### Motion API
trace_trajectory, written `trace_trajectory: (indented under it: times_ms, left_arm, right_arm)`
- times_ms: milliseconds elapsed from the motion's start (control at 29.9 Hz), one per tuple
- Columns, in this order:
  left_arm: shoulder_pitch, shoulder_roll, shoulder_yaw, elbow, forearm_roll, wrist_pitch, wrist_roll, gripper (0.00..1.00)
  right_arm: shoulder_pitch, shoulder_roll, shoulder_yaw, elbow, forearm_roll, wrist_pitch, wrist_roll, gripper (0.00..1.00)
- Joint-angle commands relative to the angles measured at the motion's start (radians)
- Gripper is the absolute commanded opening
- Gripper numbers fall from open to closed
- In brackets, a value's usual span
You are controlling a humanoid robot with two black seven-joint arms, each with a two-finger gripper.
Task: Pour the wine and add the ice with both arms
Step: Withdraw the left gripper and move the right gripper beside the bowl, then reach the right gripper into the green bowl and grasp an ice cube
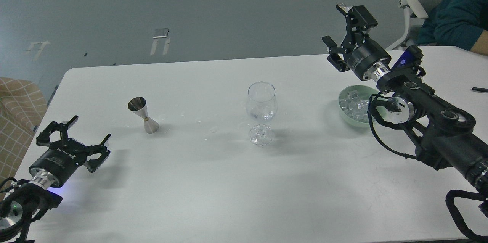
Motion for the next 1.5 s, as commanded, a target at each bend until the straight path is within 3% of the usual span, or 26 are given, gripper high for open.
trace_trajectory:
  times_ms: [0,167,201,301,435,501,669,969,1170,1270,1471]
  left_arm:
    - [-0.069,0.048,0.003,0.006,0.068,0.0,0.0,0.97]
    - [-0.215,0.058,0.003,0.036,0.254,0.0,0.0,0.97]
    - [-0.249,0.064,0.002,0.036,0.304,0.0,-0.016,0.97]
    - [-0.315,0.072,0.005,0.036,0.404,0.0,-0.084,0.97]
    - [-0.411,0.061,0.043,0.036,0.547,0.0,-0.218,0.97]
    - [-0.445,0.06,0.084,0.036,0.57,0.0,-0.28,0.97]
    - [-0.501,0.045,0.149,0.037,0.571,0.0,-0.38,0.97]
    - [-0.493,0.0,0.17,0.02,0.57,0.003,-0.384,0.97]
    - [-0.493,-0.012,0.17,0.02,0.57,0.003,-0.384,0.97]
    - [-0.491,-0.017,0.17,0.019,0.568,0.003,-0.384,0.97]
    - [-0.472,-0.029,0.17,-0.001,0.57,0.001,-0.384,0.97]
  right_arm:
    - [0.016,-0.117,-0.038,0.076,-0.003,-0.004,-0.007,1.0]
    - [0.018,-0.284,-0.065,0.187,-0.08,-0.014,-0.007,1.0]
    - [0.01,-0.333,-0.081,0.225,-0.131,-0.027,-0.006,1.0]
    - [0.001,-0.429,-0.128,0.312,-0.247,-0.067,-0.005,1.0]
    - [-0.022,-0.559,-0.214,0.417,-0.498,-0.162,-0.004,1.0]
    - [-0.04,-0.584,-0.24,0.418,-0.64,-0.21,-0.002,1.0]
    - [-0.115,-0.584,-0.249,0.385,-0.937,-0.267,-0.002,1.0]
    - [-0.177,-0.458,-0.252,0.221,-1.049,-0.301,-0.004,0.98]
    - [-0.18,-0.365,-0.257,0.173,-1.078,-0.301,-0.005,0.82]
    - [-0.166,-0.343,-0.307,0.161,-1.082,-0.301,-0.004,0.65]
    - [-0.165,-0.34,-0.334,0.136,-1.08,-0.297,-0.004,0.65]
